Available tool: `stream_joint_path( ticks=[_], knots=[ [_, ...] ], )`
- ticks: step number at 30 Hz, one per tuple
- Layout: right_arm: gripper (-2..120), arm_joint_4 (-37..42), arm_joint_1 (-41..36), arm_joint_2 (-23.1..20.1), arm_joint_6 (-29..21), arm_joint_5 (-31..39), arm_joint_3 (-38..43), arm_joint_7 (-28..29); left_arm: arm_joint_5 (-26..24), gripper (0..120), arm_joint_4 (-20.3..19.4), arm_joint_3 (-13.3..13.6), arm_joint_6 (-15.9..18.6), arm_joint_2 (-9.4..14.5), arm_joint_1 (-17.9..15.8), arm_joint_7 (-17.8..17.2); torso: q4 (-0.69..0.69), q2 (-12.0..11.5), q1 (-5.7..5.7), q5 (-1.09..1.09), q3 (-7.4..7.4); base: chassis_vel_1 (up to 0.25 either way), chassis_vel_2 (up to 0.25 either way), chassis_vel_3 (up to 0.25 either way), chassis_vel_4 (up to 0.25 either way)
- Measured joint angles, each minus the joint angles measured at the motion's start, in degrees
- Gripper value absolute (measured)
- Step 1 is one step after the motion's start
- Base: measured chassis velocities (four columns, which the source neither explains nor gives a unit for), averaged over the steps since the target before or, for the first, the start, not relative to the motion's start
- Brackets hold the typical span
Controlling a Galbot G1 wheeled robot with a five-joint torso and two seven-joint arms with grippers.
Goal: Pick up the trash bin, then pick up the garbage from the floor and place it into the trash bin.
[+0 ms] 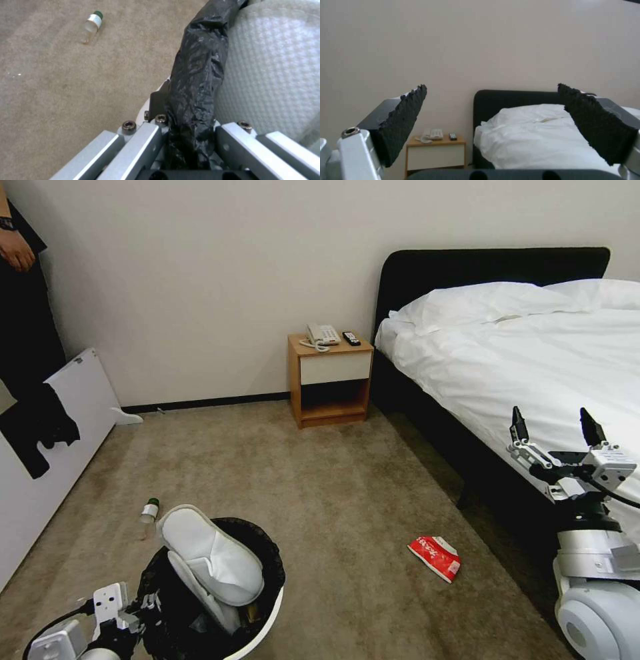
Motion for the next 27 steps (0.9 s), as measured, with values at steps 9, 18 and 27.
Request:
stream_joint_path(
  ticks=[9,18,27],
  knots=[
    [100,0.01,-0.29,0.43,0.22,-0.95,-0.73,-0.7,-0.09,2,-0.04,-0.05,-0.15,-0.28,0.25,-0.02,0.0,0.0,0.0,0.0,0.0,0.0,0.0,0.0,0.0],
    [100,-0.06,-0.67,0.6,0.77,-1.15,-0.76,-0.81,-0.08,2,-0.05,-0.02,-0.23,-0.36,0.28,-0.03,-0.01,0.0,0.0,0.0,0.0,0.0,0.0,0.0,0.0],
    [100,-0.25,-0.74,0.69,0.99,-1.22,-0.77,-0.87,-0.05,2,-0.02,0.02,-0.29,-0.38,0.23,-0.04,0.0,0.0,0.0,0.0,0.0,-0.083,0.08,0.09,-0.078]
  ],
)
